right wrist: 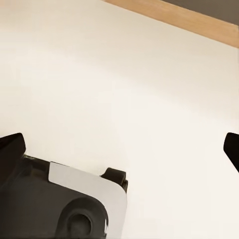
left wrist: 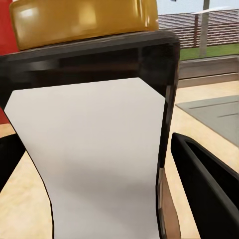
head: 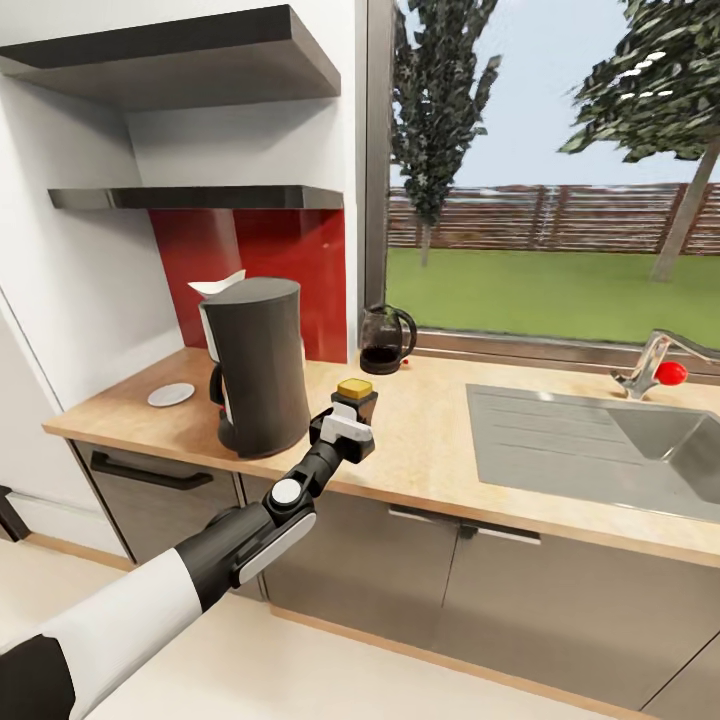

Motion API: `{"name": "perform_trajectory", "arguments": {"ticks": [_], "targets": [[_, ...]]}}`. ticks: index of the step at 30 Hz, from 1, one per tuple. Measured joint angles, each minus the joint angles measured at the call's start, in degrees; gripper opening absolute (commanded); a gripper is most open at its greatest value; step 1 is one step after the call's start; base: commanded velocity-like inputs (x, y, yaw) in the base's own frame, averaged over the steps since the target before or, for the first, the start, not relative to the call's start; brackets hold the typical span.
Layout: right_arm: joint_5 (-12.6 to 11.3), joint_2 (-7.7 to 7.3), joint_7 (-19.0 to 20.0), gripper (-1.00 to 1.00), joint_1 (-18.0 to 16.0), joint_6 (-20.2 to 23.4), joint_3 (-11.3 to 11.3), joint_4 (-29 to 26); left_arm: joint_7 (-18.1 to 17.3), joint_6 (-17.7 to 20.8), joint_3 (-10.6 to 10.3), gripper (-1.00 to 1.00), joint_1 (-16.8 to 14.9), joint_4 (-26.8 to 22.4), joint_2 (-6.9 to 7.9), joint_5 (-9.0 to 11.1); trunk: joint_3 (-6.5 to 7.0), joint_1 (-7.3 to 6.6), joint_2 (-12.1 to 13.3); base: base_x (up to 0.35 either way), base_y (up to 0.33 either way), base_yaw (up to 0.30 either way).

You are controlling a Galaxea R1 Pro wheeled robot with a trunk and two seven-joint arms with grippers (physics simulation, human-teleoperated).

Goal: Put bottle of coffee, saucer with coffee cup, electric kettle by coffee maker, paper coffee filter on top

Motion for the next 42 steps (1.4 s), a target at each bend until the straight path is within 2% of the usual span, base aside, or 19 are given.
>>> {"name": "perform_trajectory", "arguments": {"ticks": [5,9,13,17,42], "targets": [[0.0,-0.07,0.7,1.00,0.1,0.1,-0.1,-0.1,0.0,0.0,0.0,-1.00,0.0,0.1,0.00,0.0,0.00,0.00,0.0,0.000,0.000,0.000],[0.0,-0.12,0.8,1.00,0.2,0.2,-0.1,-0.1,0.0,0.0,0.0,-1.00,0.0,0.0,0.00,0.0,-0.71,0.87,-1.6,0.000,0.000,0.000],[0.0,-0.12,0.8,1.00,0.3,0.2,-0.1,-0.1,0.0,0.0,0.0,-1.00,0.0,0.1,0.00,0.0,-0.72,0.88,-1.6,0.000,0.000,0.000],[0.0,-0.15,0.9,1.00,0.3,0.2,-0.1,-0.1,0.0,0.0,0.0,-1.00,0.0,0.2,0.00,0.1,-1.43,1.75,-3.2,0.000,0.000,0.000],[0.0,-0.18,0.9,1.00,0.3,0.2,-0.1,-0.1,0.0,-0.1,0.0,-1.00,0.0,0.5,0.00,0.0,-1.44,1.75,-3.2,0.028,0.023,0.000]]}}
